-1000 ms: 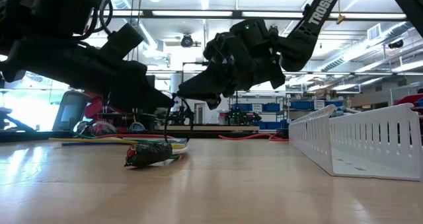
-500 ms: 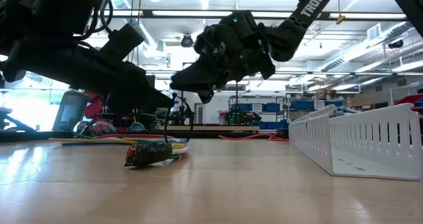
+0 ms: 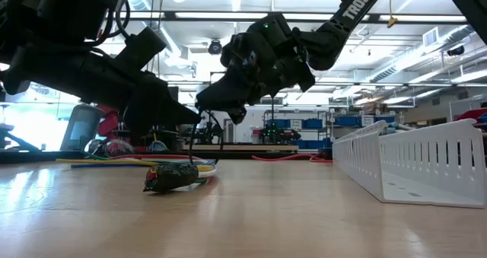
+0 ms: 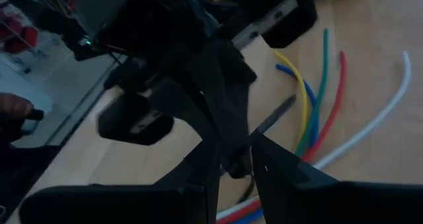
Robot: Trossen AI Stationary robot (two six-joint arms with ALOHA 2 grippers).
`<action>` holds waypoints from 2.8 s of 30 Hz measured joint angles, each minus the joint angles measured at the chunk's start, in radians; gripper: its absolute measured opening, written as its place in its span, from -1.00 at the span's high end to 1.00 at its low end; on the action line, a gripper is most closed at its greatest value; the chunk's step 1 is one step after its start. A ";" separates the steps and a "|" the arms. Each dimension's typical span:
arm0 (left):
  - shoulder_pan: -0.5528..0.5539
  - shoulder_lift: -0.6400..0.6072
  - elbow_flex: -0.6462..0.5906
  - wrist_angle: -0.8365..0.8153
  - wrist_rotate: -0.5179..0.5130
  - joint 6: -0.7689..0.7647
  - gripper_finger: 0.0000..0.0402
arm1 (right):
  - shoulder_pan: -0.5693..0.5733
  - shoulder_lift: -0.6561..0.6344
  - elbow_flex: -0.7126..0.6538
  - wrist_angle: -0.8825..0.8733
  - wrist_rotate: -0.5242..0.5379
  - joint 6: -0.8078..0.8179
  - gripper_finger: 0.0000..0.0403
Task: Ziptie cables
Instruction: Wrap the cable wires with the black zip tie
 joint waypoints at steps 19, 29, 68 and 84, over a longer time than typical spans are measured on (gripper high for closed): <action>0.007 0.000 0.000 0.030 -0.011 0.007 1.00 | -0.007 0.000 0.000 -0.020 0.042 0.026 0.62; 0.007 0.000 0.000 0.034 -0.012 0.007 1.00 | -0.028 0.000 0.000 -0.011 0.043 0.045 0.62; 0.038 0.000 0.038 0.026 0.003 0.044 1.00 | -0.040 0.000 0.000 0.023 -0.078 0.069 0.90; 0.038 0.000 0.037 0.020 0.003 -0.088 0.87 | -0.040 0.000 0.000 -0.003 -0.082 0.042 1.00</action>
